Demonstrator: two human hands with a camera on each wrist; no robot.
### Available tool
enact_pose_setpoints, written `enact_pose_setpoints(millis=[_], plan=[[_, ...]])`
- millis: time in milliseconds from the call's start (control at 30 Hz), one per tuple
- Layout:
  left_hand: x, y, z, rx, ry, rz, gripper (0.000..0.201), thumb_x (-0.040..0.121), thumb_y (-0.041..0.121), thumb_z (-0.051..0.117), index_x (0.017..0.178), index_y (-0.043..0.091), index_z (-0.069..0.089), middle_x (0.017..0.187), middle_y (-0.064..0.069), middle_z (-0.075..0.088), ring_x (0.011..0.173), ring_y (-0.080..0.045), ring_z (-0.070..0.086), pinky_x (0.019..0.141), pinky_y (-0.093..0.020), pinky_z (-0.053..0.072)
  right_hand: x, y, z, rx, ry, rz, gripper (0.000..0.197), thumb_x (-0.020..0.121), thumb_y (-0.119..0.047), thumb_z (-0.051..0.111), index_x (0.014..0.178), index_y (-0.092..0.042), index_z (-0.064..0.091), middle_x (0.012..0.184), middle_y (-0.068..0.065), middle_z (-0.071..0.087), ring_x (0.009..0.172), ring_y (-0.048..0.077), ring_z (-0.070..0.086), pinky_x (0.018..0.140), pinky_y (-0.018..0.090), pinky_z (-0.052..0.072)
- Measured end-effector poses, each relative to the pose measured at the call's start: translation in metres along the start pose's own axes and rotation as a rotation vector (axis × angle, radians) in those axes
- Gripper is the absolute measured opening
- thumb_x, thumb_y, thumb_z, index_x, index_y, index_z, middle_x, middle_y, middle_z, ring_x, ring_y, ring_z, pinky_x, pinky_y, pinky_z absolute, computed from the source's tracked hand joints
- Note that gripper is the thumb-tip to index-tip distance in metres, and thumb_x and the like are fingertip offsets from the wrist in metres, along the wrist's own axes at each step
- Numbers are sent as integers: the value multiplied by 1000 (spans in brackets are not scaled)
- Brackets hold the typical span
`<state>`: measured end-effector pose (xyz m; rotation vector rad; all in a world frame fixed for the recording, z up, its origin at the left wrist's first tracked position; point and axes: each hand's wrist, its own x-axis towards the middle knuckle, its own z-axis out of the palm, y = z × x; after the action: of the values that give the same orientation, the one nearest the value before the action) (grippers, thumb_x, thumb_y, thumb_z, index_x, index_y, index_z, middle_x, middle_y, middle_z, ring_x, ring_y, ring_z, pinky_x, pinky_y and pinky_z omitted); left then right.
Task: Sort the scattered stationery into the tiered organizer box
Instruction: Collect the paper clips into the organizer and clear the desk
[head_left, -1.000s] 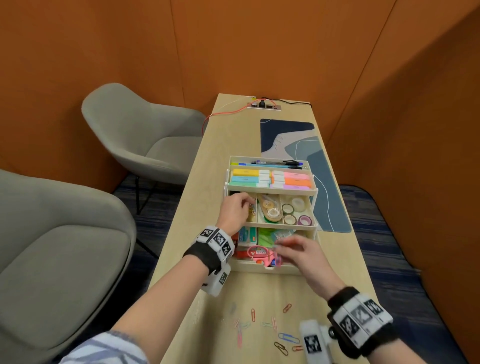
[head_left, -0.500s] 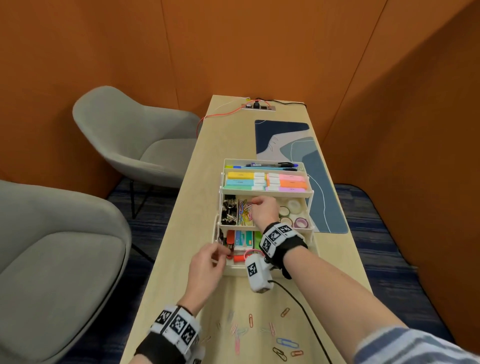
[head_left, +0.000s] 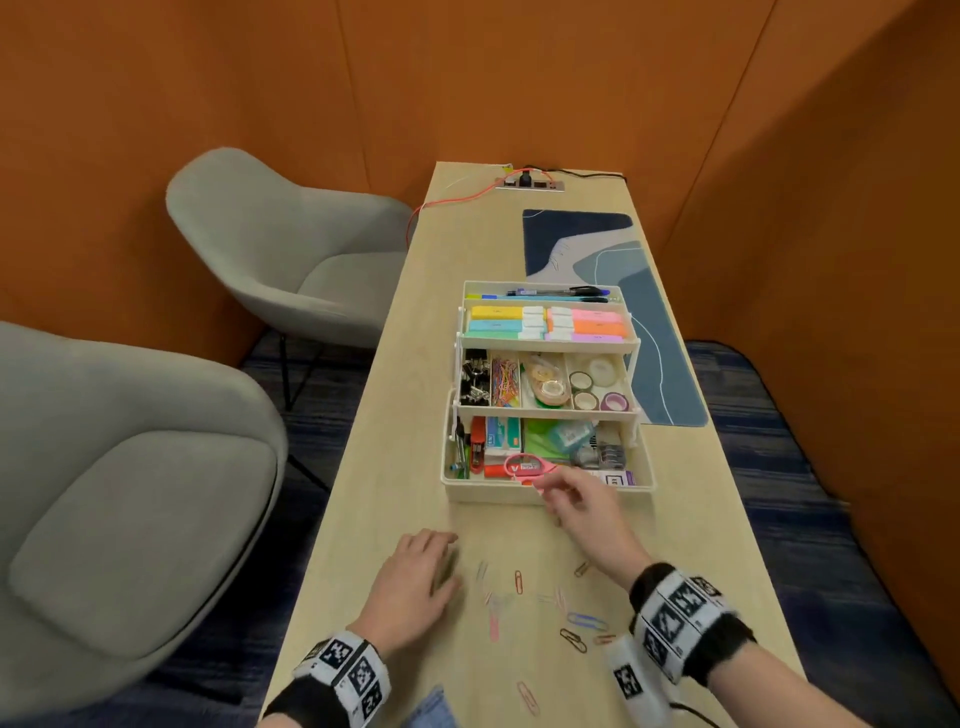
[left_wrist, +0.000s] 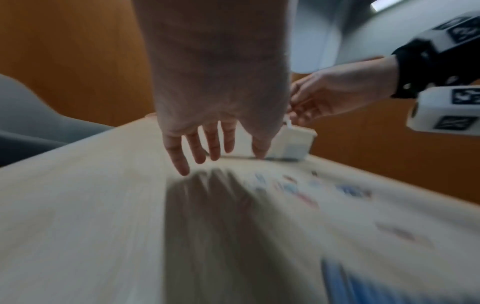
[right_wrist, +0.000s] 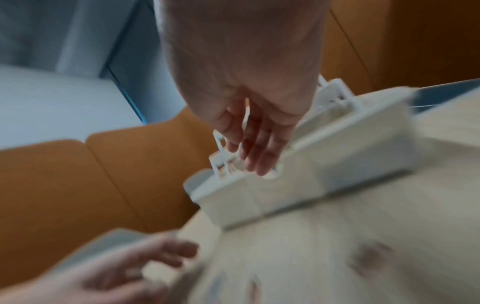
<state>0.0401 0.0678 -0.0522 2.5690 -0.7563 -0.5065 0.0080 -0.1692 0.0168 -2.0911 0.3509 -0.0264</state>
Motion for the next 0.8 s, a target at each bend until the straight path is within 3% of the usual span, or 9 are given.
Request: enact_pose_setpoints(millis=[67,167,267,333,367,433,500,633,800], plan=[[-11,-1,8,133,-125,34,71,90,58,42,150,28,18,153,10,25,138,-14,25,112,-34,27,-29,39,-1,-224,-39,58,26,90,-13,54,114,-20,61,114,0,62,106,16,56,95,33,44],[-16,8,20,268,-236,102,90,83,71,41,150,33,-7,159,8,-1,147,-21,1,118,-46,7,-59,76,1,-472,-292,142,86,79,-68,40,147,-20,23,155,-1,24,142,18,21,117,33,17],[-5,24,34,350,-269,206,89,85,67,42,148,36,-13,159,7,-8,147,-25,-8,116,-53,1,-75,87,20,-655,-439,98,109,59,-92,12,150,-32,3,152,-16,-9,143,8,-8,117,41,-1],[3,33,38,372,-288,245,86,86,66,42,148,37,-10,160,7,-6,146,-27,-7,116,-55,1,-90,87,30,-733,-449,-1,94,73,-82,29,149,-32,8,148,-16,-7,140,4,-2,117,40,6],[7,37,38,381,-290,261,83,86,64,43,149,37,-5,160,5,-4,146,-27,-5,116,-54,3,-98,89,32,-781,-402,-60,84,77,-72,40,147,-30,22,150,-12,7,141,7,15,114,38,19],[10,41,35,401,-259,295,73,89,57,47,149,35,13,160,2,8,145,-26,8,116,-48,14,-110,96,32,-834,-302,-159,66,69,-57,63,128,-30,51,139,-7,48,120,13,56,94,28,47],[11,41,33,372,-195,326,53,94,41,48,144,30,34,154,3,28,136,-23,28,108,-39,29,-118,106,30,-753,-218,-212,54,60,-35,84,110,-29,65,116,-9,66,97,12,66,77,20,54],[11,38,35,290,-141,336,31,97,18,42,124,23,57,126,3,55,111,-19,48,89,-35,45,-119,110,28,-778,-242,-167,39,67,-6,76,100,-25,65,96,-8,59,86,14,59,62,19,50],[11,43,34,310,-130,299,32,88,1,44,117,14,52,116,-2,52,106,-21,46,83,-36,46,-109,86,29,-905,-300,-113,41,51,0,80,77,-18,54,77,-2,51,60,13,48,45,18,26]])
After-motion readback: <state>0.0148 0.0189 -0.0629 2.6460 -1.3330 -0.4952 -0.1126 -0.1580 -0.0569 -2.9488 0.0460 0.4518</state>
